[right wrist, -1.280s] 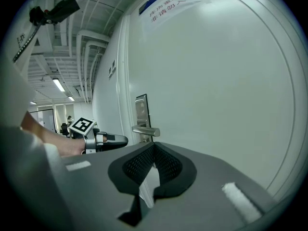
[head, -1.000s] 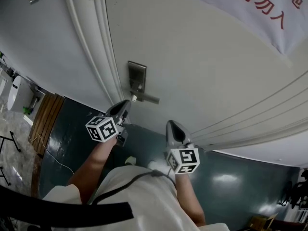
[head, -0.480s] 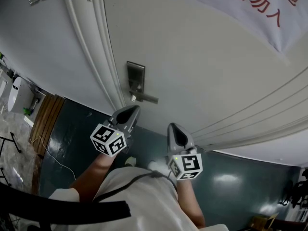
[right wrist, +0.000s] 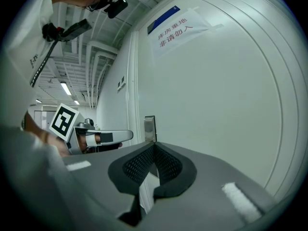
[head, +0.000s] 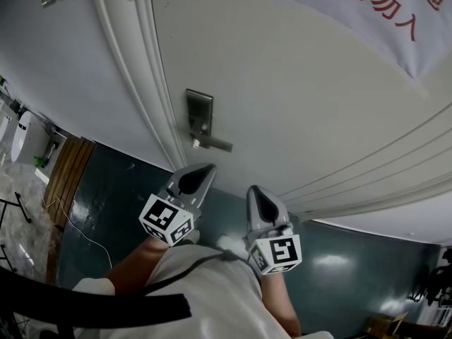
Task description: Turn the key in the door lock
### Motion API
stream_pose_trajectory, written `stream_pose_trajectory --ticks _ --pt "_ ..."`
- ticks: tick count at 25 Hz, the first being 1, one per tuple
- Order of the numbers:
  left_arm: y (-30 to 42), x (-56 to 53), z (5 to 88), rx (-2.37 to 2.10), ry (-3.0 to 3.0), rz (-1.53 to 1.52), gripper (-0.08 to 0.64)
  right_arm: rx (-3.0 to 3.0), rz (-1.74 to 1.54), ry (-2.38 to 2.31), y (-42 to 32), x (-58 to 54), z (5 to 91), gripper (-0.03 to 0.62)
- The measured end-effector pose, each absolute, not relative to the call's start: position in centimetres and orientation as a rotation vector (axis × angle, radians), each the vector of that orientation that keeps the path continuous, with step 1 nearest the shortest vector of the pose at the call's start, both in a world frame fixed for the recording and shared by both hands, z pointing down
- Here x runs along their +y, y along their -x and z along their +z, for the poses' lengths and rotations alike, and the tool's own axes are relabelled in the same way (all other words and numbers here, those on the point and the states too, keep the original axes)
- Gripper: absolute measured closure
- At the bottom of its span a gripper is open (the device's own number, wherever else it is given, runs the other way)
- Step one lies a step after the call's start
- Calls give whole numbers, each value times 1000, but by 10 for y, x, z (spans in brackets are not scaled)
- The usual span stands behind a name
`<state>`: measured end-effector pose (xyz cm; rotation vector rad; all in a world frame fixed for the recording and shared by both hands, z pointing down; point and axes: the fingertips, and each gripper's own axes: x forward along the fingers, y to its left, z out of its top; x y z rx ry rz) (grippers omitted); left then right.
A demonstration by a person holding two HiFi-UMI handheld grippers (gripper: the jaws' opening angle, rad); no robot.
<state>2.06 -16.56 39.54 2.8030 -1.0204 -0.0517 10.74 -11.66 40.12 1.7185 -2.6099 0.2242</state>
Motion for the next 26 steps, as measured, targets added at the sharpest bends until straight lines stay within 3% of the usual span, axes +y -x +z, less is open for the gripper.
stream_pose_trajectory --ticks 26 --pt "-16 -176 404 -1022 -2817 -16 555 -2584 205 -1731 -102 -127 399 584"
